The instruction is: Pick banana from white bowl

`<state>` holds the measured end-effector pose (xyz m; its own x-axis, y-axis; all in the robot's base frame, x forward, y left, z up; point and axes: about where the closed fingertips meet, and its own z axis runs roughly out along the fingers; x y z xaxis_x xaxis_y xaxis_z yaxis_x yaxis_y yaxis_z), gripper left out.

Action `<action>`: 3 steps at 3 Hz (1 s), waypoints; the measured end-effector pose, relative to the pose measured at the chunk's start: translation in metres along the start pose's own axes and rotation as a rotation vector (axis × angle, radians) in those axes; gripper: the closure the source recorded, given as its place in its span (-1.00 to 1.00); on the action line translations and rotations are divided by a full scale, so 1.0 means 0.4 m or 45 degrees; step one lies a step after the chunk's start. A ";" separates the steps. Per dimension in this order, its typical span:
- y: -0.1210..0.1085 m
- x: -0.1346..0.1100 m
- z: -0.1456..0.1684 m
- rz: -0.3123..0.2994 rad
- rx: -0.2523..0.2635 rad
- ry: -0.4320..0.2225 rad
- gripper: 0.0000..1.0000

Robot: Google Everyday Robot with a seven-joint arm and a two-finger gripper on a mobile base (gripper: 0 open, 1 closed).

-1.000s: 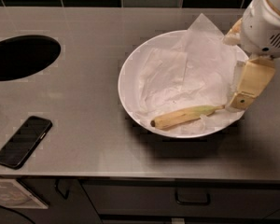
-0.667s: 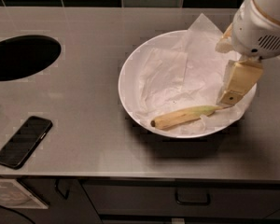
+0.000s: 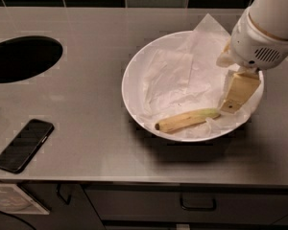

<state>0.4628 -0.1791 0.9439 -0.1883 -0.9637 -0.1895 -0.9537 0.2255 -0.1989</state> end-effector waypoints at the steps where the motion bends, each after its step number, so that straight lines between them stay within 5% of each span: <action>1: 0.003 0.004 0.036 0.005 -0.027 -0.004 -0.38; 3: -0.002 -0.042 0.086 -0.046 -0.058 -0.005 -0.30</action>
Offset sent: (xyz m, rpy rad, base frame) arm 0.0134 0.0201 -0.0247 -0.0078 0.0305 0.0467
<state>0.4746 -0.1580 0.9143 -0.1528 -0.9705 -0.1866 -0.9696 0.1837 -0.1615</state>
